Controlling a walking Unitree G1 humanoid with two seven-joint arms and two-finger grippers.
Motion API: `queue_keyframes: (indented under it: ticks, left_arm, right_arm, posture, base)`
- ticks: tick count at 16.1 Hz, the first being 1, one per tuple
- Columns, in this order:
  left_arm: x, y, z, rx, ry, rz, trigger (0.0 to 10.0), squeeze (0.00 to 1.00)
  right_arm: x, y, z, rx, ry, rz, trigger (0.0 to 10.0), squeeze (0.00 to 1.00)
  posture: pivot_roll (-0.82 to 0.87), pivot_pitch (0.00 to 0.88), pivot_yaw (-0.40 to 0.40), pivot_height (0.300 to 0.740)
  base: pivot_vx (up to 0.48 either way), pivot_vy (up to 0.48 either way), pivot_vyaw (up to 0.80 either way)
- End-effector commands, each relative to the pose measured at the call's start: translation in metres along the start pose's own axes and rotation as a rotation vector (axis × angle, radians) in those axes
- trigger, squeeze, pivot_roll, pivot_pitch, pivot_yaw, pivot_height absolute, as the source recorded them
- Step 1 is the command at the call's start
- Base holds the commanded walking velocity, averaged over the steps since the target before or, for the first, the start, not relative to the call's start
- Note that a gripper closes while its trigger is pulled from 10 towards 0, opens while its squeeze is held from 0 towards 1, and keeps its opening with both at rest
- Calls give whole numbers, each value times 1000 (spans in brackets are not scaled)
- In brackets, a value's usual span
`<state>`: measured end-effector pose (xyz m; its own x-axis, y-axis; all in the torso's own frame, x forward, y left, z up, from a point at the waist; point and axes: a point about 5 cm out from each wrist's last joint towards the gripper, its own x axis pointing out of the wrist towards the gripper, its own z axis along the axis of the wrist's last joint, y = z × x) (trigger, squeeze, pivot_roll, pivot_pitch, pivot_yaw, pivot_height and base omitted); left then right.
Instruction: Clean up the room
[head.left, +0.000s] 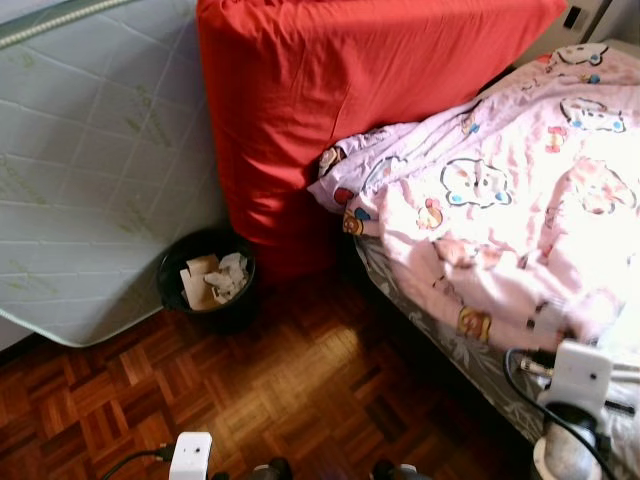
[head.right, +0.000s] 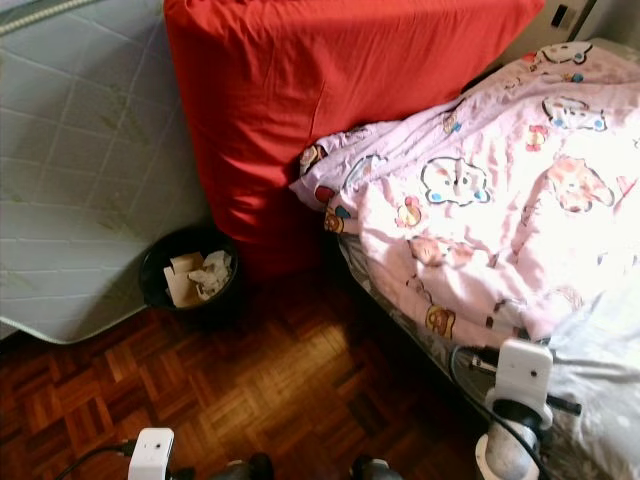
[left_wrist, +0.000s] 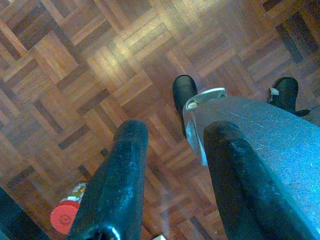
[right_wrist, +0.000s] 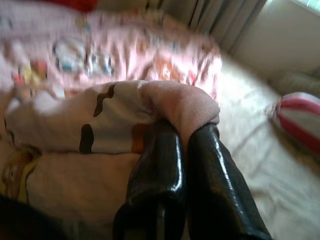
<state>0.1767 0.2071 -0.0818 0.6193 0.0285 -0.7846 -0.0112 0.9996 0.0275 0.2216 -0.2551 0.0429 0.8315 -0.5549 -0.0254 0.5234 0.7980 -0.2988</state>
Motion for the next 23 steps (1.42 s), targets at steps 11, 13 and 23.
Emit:
queue_keyframes:
  ticks: [11,13,23]
  left_arm:
    - [-4,-4,-19,-5,72,-7,10000,0]
    - [-4,-4,-19,0,72,-9,10000,0]
    - [-3,-4,-18,20,71,-11,10000,0]
  right_arm:
    - [-62,14,-130,-181,823,290,10000,0]
    - [-71,20,-134,-214,853,366,10000,0]
    - [-72,17,-137,-176,884,356,10000,0]
  posture:
    - [23,225,2,740]
    - [23,224,6,740]
    - [24,223,12,740]
  base:
    - [0,0,0]
    - [0,0,0]
    - [0,0,0]
